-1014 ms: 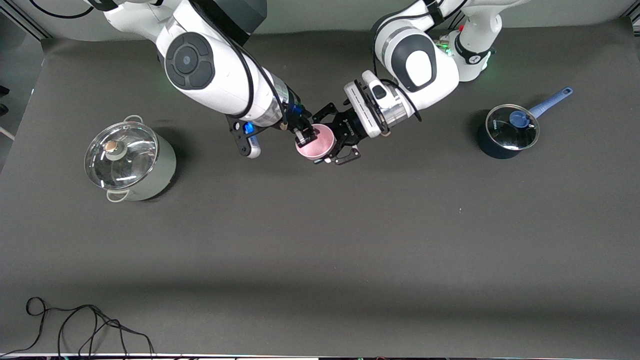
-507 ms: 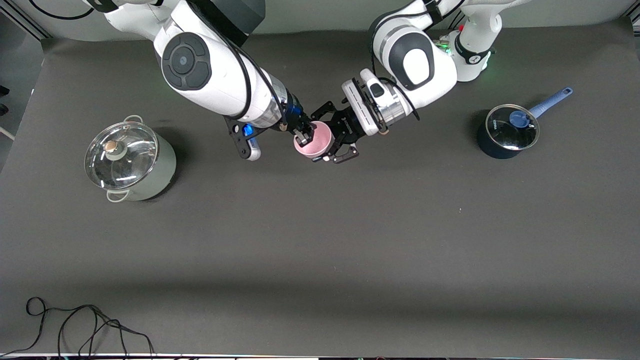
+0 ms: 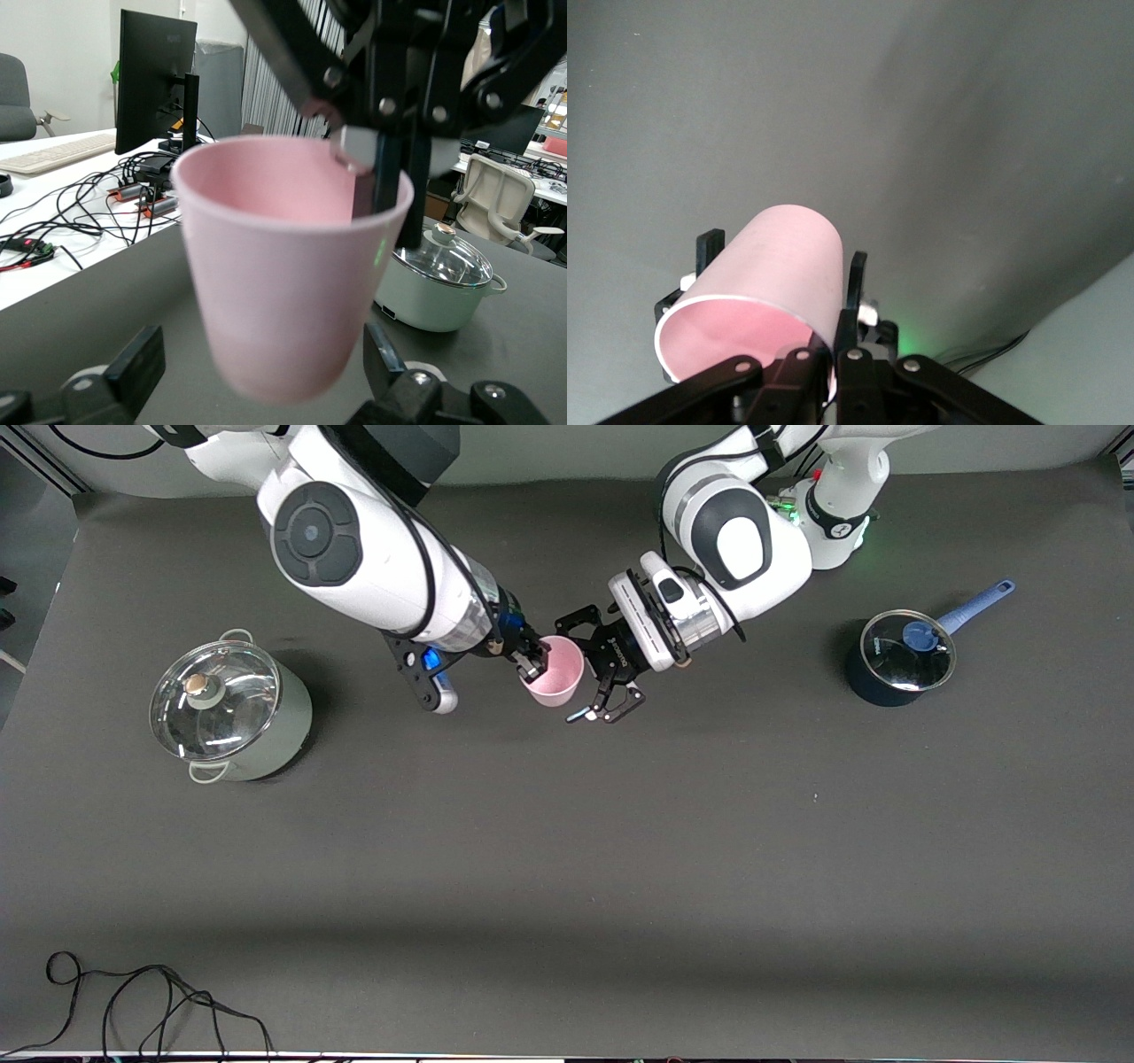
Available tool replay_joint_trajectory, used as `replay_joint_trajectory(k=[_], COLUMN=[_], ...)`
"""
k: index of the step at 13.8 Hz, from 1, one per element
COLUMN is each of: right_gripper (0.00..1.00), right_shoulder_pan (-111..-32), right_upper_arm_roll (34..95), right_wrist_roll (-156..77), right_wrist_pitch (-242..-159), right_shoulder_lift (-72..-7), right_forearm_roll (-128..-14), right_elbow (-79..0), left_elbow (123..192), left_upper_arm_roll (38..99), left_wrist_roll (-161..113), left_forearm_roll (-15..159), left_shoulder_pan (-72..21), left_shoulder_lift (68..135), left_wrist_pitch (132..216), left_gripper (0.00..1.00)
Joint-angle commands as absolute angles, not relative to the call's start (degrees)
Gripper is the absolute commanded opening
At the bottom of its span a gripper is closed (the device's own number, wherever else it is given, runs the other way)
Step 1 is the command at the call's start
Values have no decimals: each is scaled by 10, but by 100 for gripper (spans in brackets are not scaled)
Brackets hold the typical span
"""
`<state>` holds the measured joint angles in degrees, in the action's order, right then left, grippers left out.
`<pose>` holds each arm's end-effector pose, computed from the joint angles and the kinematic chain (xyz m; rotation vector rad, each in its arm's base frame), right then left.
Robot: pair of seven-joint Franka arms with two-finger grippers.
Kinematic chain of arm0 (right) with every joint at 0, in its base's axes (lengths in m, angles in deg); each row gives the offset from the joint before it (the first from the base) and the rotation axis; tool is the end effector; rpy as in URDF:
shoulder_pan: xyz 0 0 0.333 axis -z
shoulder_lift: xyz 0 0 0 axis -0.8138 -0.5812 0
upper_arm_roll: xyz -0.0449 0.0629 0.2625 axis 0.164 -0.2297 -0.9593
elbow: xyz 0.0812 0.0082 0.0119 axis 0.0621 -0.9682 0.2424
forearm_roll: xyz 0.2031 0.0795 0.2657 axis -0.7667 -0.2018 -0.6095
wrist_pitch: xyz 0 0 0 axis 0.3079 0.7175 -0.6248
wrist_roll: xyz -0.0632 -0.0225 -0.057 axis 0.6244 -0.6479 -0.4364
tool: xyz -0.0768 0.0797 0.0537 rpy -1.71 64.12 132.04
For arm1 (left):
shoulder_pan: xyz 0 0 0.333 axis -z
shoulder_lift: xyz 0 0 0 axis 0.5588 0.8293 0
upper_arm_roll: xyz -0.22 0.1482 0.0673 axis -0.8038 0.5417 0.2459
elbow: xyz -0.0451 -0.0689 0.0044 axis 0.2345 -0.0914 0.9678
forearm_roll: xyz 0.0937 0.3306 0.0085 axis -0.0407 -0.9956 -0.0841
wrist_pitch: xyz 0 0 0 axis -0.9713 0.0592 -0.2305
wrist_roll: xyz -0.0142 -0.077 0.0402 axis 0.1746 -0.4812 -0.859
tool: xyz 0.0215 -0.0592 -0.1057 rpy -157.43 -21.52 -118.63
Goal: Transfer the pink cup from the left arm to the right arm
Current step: 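Pull the cup away with the right gripper while the left gripper opens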
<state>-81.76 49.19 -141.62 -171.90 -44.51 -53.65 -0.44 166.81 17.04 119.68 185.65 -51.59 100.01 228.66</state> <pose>0.4810 0.3855 0.5171 -2.5465 1.4604 0.5871 0.4224 -0.3771 0.3859 1.8481 -0.9378 1.1615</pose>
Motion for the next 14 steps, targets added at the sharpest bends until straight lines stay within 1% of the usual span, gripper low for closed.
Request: replay_joint_trajectory(k=[1,3,5,6,8,11,13,14], right_gripper=[0,0,0,0,0,0,0,0], right_shoulder_pan=[-794,-769,-743,-715,-668,-609,-589,-580], right_upper_arm_roll=[494,495,496,496,494,493,493,493], right_wrist_roll=[-1350,-1285,-1195,-1139,-1051,-895,-788,-739], right_wrist_pitch=[-1683,-1648,-1613,-1598,-1569,-1548,-1546,-1548], right_shoulder_lift=[-446,-443,-428,-423,-411,-399,-399,-399], right_forearm_roll=[-520,-512,-488,-482,-481,-456,-392,-367], right_elbow=[17,17,17,16,15,2,-20,-27], left_elbow=[1661,1663,1664,1668,1665,1660,1641,1633], left_upper_arm_roll=[174,178,195,203,211,214,213,210], left_wrist_roll=[1192,1192,1192,1192,1191,1146,1129,1101], left_forearm_roll=[1864,1863,1861,1860,1859,1859,1858,1855], left_shoulder_pan=[-509,-510,-509,-509,-512,-527,-525,-529], left_shoulder_lift=[1006,1025,1033,1038,1054,1054,1051,1053], left_wrist_pitch=[2292,2293,2296,2297,2336,2378,2461,2486], left_gripper=[99,99,99,99,99,100,100,100])
